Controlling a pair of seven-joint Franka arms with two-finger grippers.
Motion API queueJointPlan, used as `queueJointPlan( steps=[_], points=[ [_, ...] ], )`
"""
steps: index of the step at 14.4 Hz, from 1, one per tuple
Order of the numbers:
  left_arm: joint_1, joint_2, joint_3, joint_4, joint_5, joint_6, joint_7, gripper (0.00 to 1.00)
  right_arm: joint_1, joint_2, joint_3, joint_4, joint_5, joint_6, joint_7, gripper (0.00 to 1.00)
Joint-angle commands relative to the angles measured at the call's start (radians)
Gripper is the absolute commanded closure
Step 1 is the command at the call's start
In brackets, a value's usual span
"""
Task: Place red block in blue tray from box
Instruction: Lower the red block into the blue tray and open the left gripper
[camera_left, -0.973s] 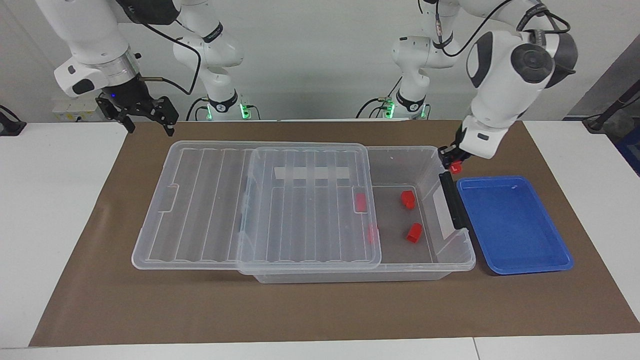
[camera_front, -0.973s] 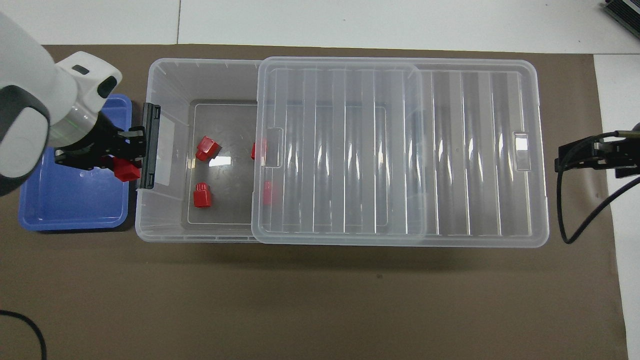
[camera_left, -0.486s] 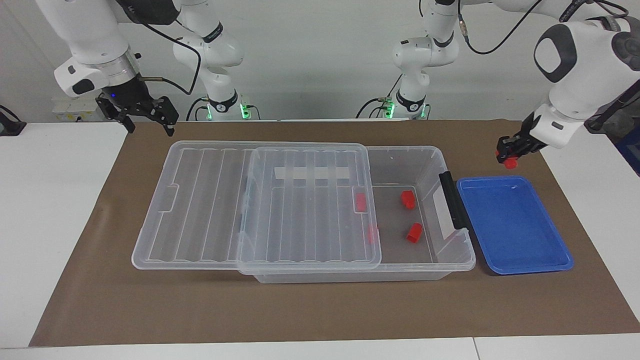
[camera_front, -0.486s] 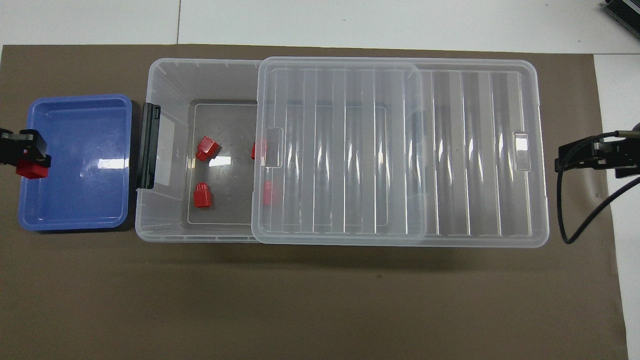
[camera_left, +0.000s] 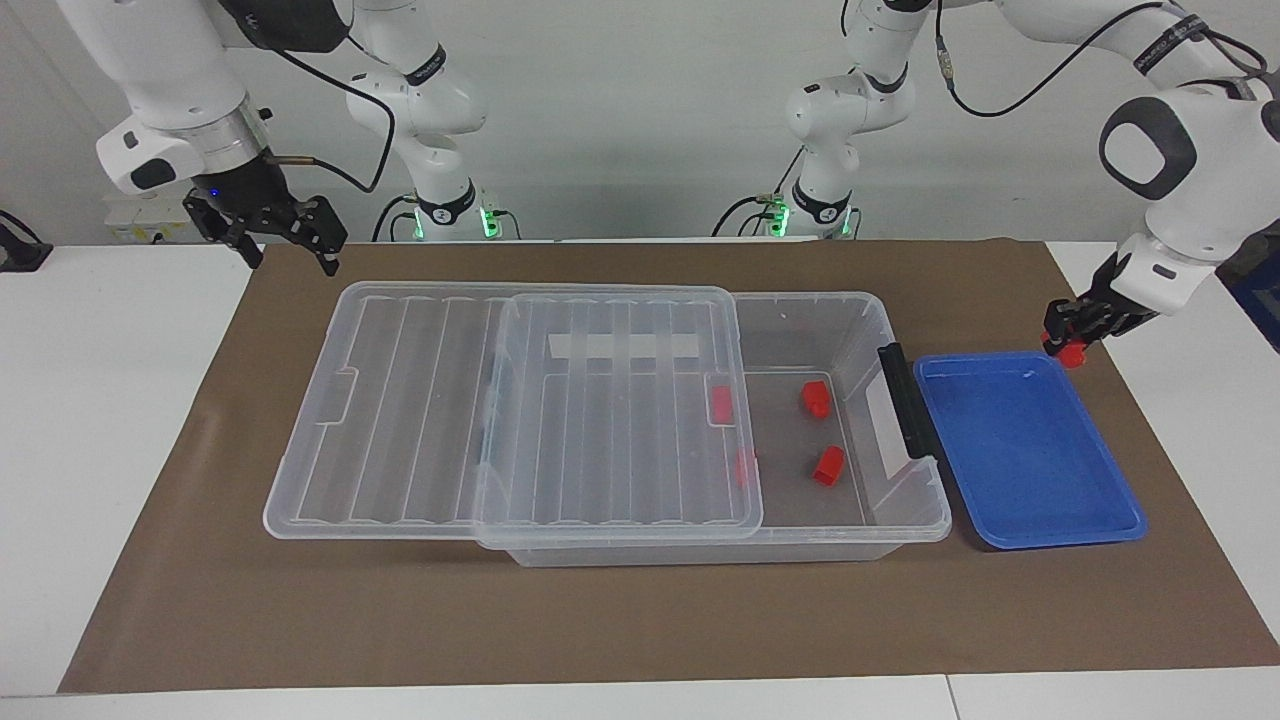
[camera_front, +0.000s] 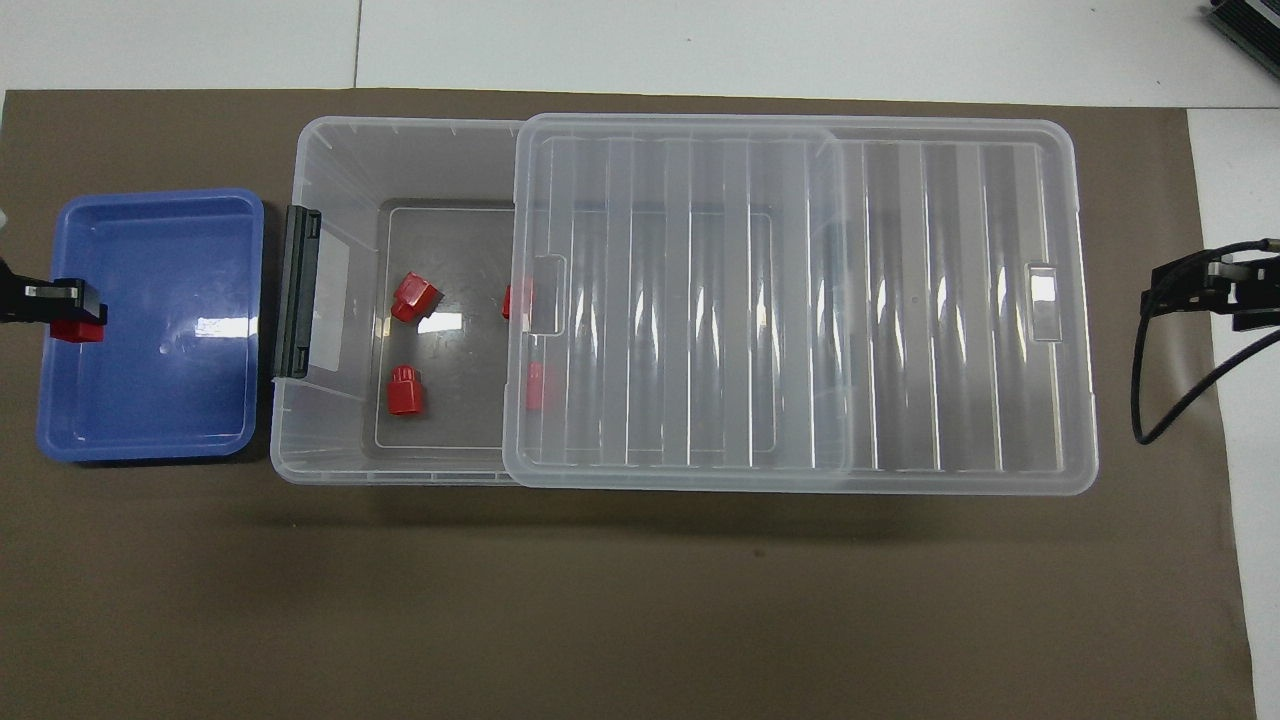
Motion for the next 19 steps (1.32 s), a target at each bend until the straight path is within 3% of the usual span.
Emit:
queueJointPlan(
  steps=[1,5,7,8,11,19],
  points=[
    [0.007,-0.005,-0.003,-0.097,-0.015,0.142,0.022,0.89,-0.042,0.012,0.005,-0.054,0.009,0.105,-0.021,0.42],
    [0.01,0.062,-0.003,-0.097,-0.015,0.176,0.045,0.89,-0.073,0.067,0.005,-0.058,-0.005,0.184,-0.022,0.55],
    [0.009,0.081,-0.003,-0.1,-0.015,0.179,0.094,0.89,-0.075,0.099,0.005,-0.069,-0.006,0.242,-0.018,0.82],
    [0.007,0.099,-0.003,-0.1,-0.015,0.184,0.101,0.89,-0.078,0.111,0.005,-0.081,-0.006,0.279,-0.016,1.0],
    [0.007,0.113,-0.003,-0.114,-0.015,0.211,0.121,0.88,-0.088,0.134,0.004,-0.126,-0.006,0.375,-0.016,1.0],
    [0.007,0.127,-0.003,-0.209,-0.015,0.357,0.123,0.88,-0.052,0.153,0.012,-0.146,0.0,0.386,-0.009,1.0]
  ],
)
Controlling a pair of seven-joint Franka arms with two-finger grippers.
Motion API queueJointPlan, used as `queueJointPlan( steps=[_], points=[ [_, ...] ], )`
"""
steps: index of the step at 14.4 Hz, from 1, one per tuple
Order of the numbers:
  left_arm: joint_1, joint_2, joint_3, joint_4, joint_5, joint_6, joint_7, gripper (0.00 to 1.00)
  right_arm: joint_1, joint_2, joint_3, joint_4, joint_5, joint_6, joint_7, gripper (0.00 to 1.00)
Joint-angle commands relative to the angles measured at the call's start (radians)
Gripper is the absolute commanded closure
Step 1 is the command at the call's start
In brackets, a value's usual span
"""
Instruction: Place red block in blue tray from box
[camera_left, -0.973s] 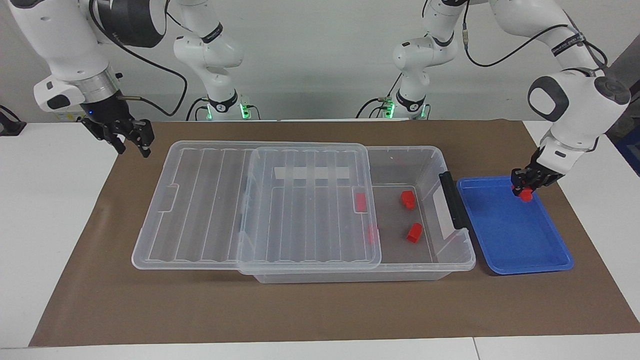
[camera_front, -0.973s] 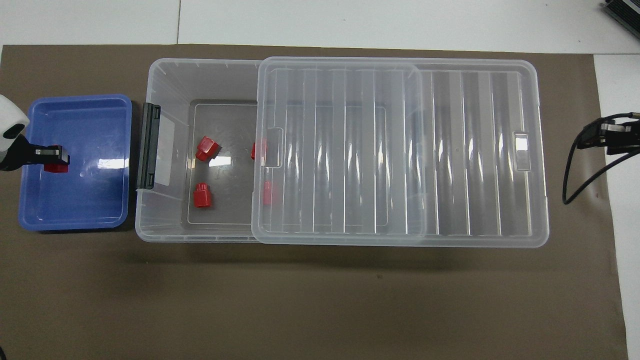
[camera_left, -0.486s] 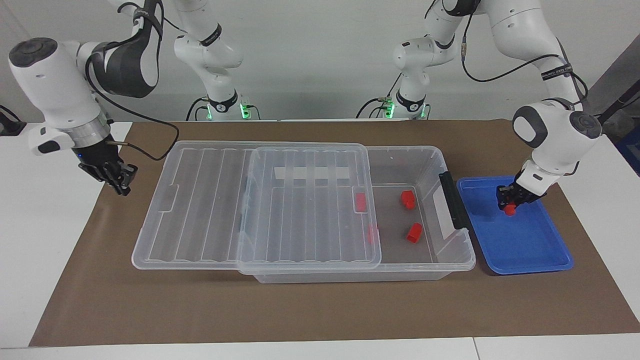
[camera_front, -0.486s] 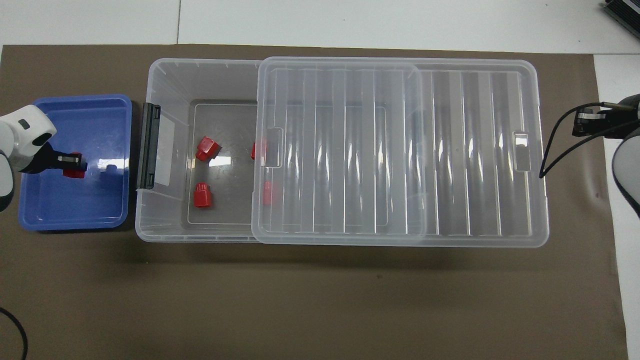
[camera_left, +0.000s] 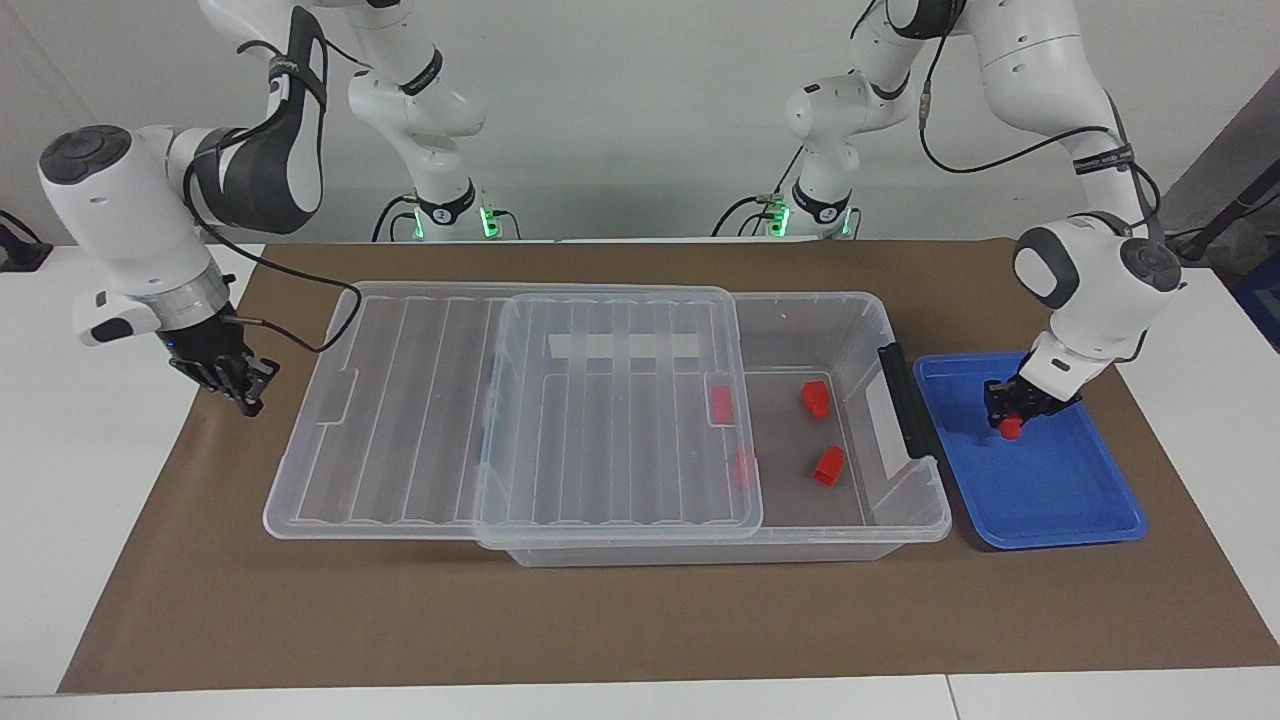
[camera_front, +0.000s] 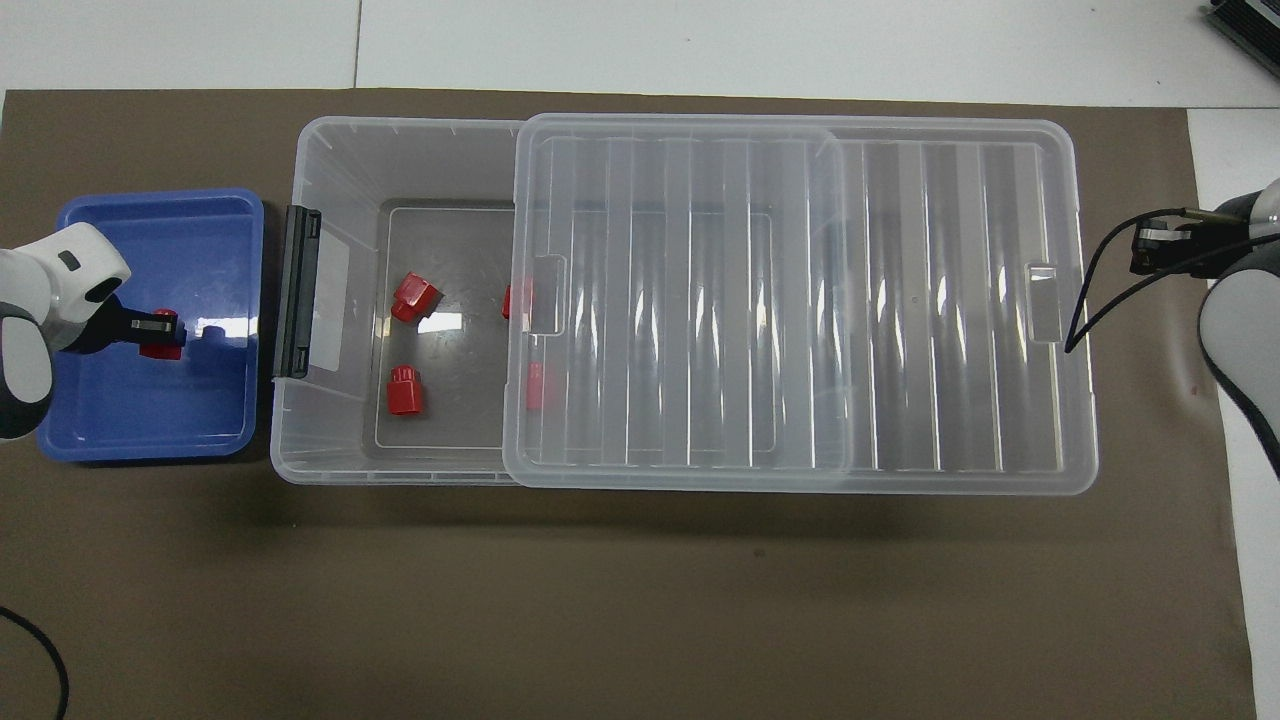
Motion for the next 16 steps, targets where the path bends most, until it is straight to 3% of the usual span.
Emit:
queueJointPlan(
  steps=[1,6,7,8,9,10,13,16],
  points=[
    [0.007,-0.009,-0.002,-0.055,-0.015,0.073,0.022,0.88,0.018,-0.018,0.006,-0.047,0.002,0.017,-0.007,1.0],
    [0.007,-0.009,-0.002,-0.08,-0.015,0.097,0.02,0.87,0.016,-0.012,0.006,-0.061,0.001,0.061,-0.014,1.0],
    [0.007,-0.009,-0.002,-0.081,-0.015,0.097,0.02,0.83,0.018,-0.01,0.006,-0.064,0.002,0.063,-0.008,1.0],
    [0.003,-0.009,-0.002,-0.081,-0.015,0.098,0.02,0.71,0.021,-0.01,0.007,-0.066,0.002,0.071,-0.005,1.0],
    [0.002,-0.009,-0.002,-0.081,-0.015,0.098,0.02,0.52,0.04,-0.01,0.007,-0.07,0.002,0.072,-0.005,1.0],
    [-0.001,-0.009,-0.002,-0.081,-0.015,0.1,0.02,0.27,0.051,-0.01,0.007,-0.072,0.002,0.069,-0.008,1.0],
    [-0.001,-0.009,-0.002,-0.08,-0.015,0.1,0.02,0.15,0.097,-0.01,0.01,-0.08,0.002,0.072,-0.014,1.0],
    [0.0,-0.009,-0.002,-0.055,-0.015,0.075,0.02,0.15,0.128,-0.012,0.01,-0.08,0.002,0.057,-0.016,1.0]
  ],
)
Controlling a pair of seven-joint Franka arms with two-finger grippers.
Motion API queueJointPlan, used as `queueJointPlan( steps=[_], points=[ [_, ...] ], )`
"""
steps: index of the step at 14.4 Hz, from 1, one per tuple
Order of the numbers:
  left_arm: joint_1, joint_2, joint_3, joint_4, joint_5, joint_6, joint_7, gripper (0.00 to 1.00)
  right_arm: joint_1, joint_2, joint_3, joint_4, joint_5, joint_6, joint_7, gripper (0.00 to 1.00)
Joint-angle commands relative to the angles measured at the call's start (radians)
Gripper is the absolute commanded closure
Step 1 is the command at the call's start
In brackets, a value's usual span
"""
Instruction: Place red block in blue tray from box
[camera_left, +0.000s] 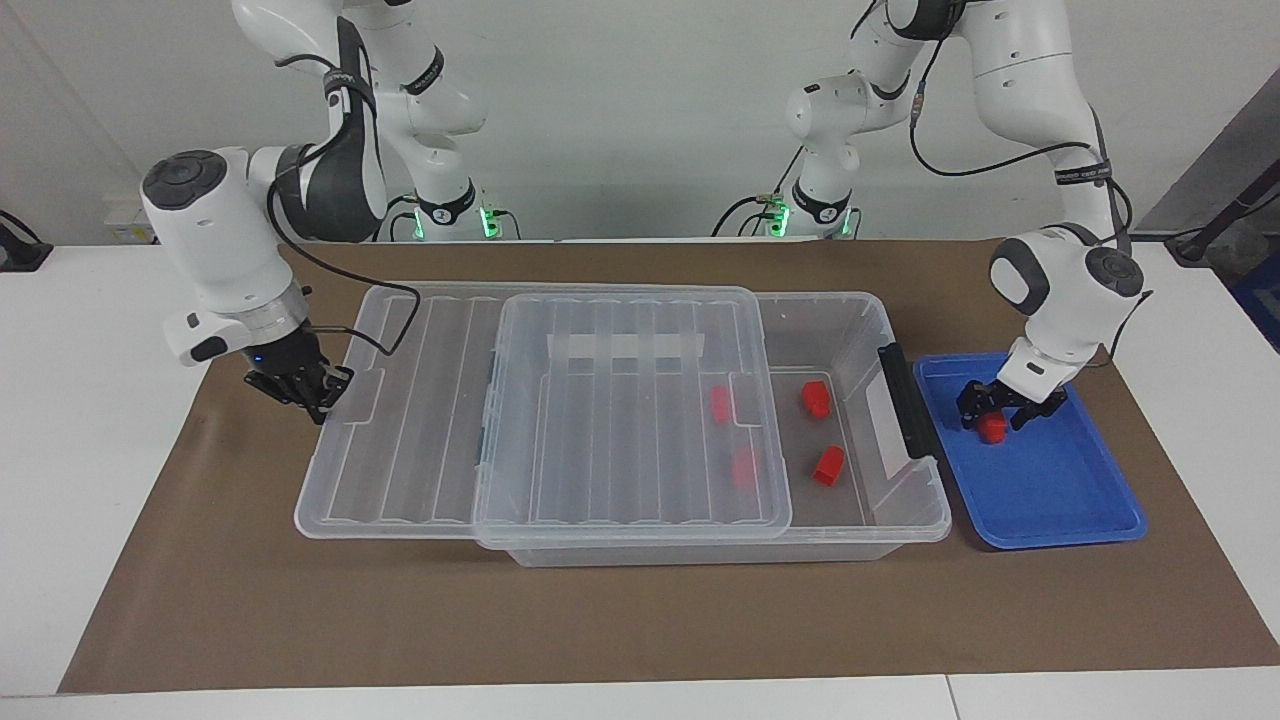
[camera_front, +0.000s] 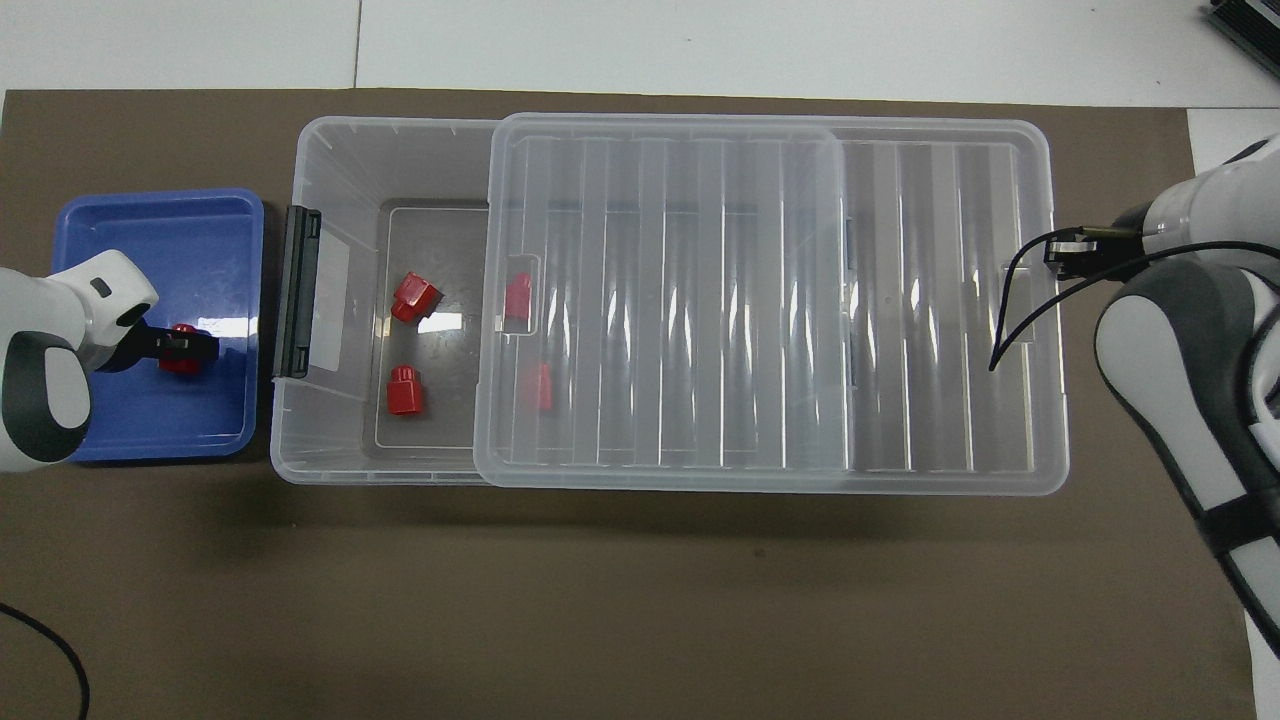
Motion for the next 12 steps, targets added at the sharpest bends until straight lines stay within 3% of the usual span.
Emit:
queueJointPlan(
  steps=[1,3,5,10,12],
  points=[
    [-0.003,-0.011,0.001,0.023,-0.015,-0.024,0.019,0.15,0.03,-0.012,0.003,-0.023,0.002,0.01,-0.017,1.0],
    [-0.011,-0.02,0.001,0.111,-0.015,-0.16,0.013,0.14,0.068,-0.018,0.003,-0.023,0.005,0.0,-0.021,1.0],
    [-0.011,-0.069,0.001,0.181,-0.015,-0.314,0.013,0.0,0.102,-0.021,0.005,-0.018,0.014,-0.022,-0.021,1.0],
    [-0.011,-0.222,-0.009,0.29,-0.013,-0.635,0.008,0.0,0.194,-0.029,0.011,-0.019,0.018,-0.036,-0.013,1.0],
    [-0.013,-0.264,-0.012,0.278,-0.013,-0.649,0.013,0.0,0.205,-0.029,0.011,-0.018,0.018,-0.037,-0.01,1.0]
  ],
)
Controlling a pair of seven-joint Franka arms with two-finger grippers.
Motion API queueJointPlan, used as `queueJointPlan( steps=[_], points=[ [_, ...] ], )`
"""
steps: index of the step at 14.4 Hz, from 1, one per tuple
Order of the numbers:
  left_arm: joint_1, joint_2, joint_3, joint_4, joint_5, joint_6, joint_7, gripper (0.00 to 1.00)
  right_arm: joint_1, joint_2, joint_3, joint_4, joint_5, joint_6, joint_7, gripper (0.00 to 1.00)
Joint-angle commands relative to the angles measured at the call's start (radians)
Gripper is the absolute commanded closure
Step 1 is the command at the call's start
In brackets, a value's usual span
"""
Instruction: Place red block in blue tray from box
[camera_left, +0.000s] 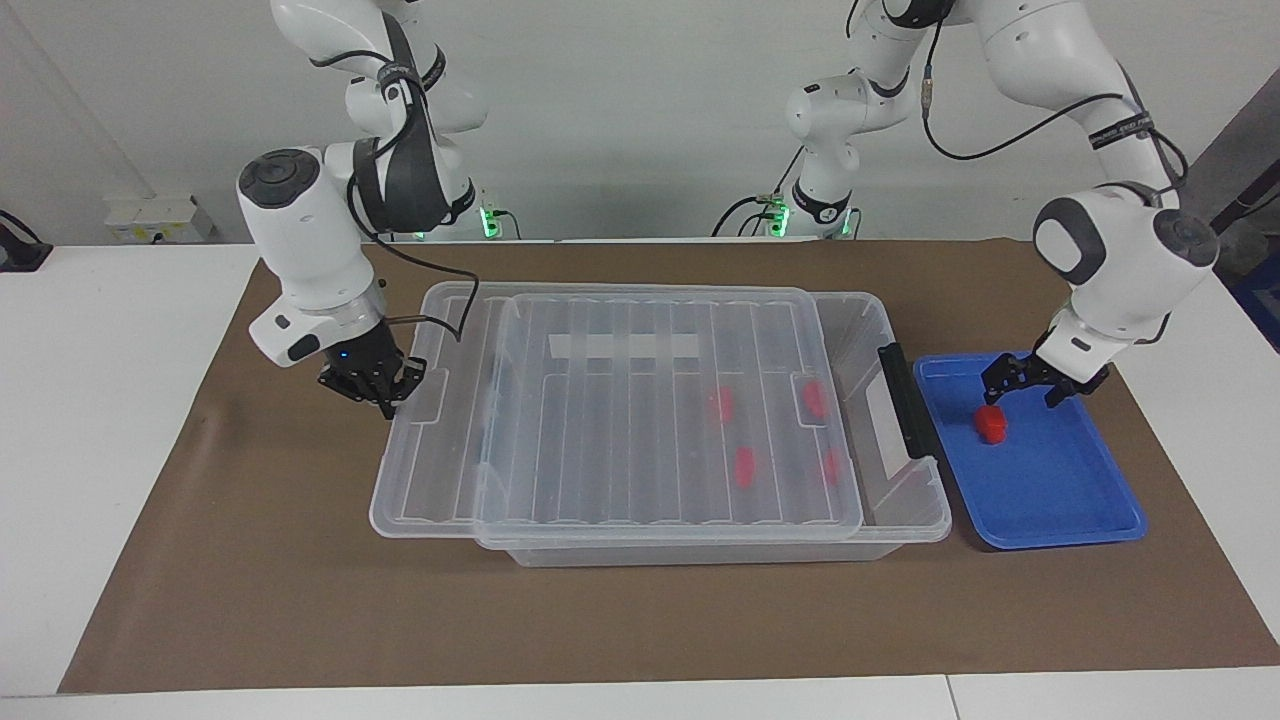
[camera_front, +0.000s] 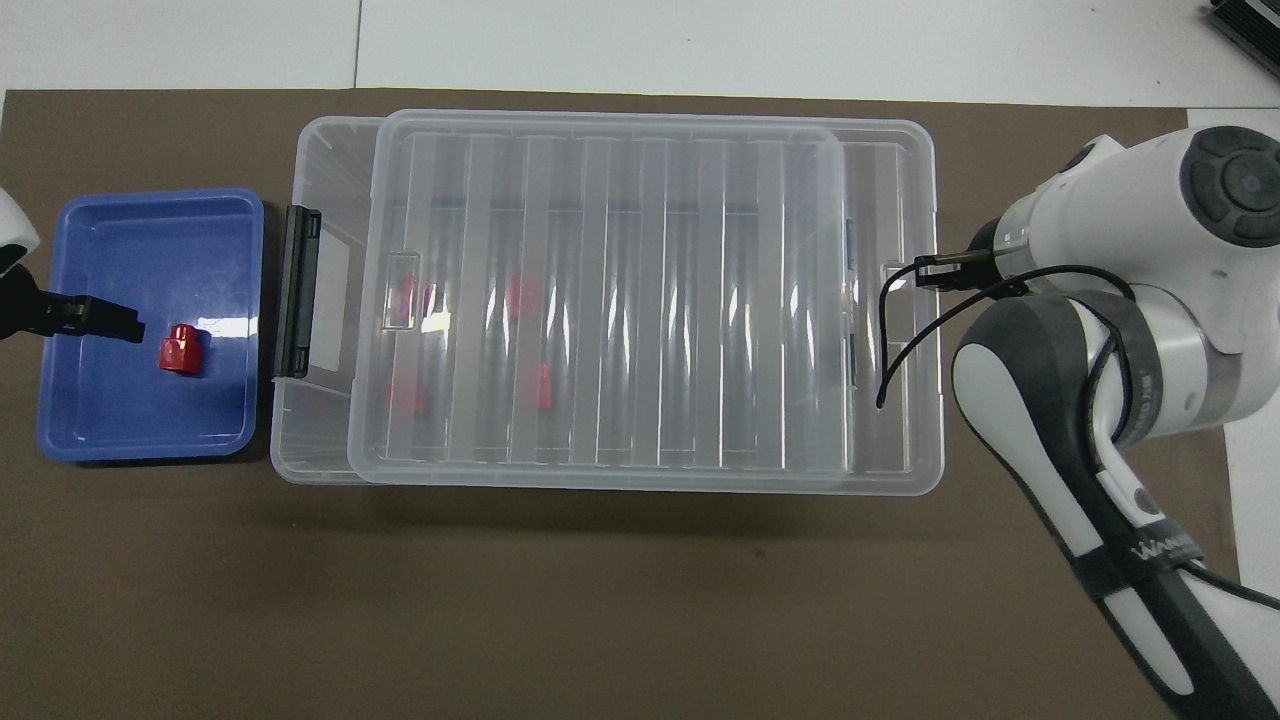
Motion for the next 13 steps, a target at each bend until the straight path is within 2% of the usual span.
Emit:
queueJointPlan(
  steps=[1,7,9,10,11,13],
  points=[
    [-0.009,-0.034,0.0,-0.018,-0.013,-0.02,0.014,0.0,0.006,-0.023,0.006,-0.017,0.016,-0.017,-0.01,1.0],
    [-0.008,-0.08,0.003,-0.017,-0.013,-0.018,0.014,0.0,0.014,-0.028,0.03,-0.017,0.016,-0.03,-0.015,1.0],
    [-0.009,-0.082,0.0,0.014,-0.012,-0.05,0.011,0.0,0.014,-0.028,0.033,-0.017,0.016,-0.03,-0.018,1.0],
    [-0.011,-0.075,0.0,0.046,0.002,-0.116,0.01,0.0,0.014,-0.028,0.033,-0.017,0.016,-0.03,-0.018,1.0],
    [-0.024,-0.062,0.004,0.125,0.017,-0.197,0.013,0.0,0.014,-0.028,0.035,-0.017,0.016,-0.03,-0.018,1.0],
    [-0.034,0.018,0.006,0.314,0.042,-0.376,0.017,0.0,0.014,-0.028,0.035,-0.017,0.016,-0.031,-0.018,1.0]
  ],
)
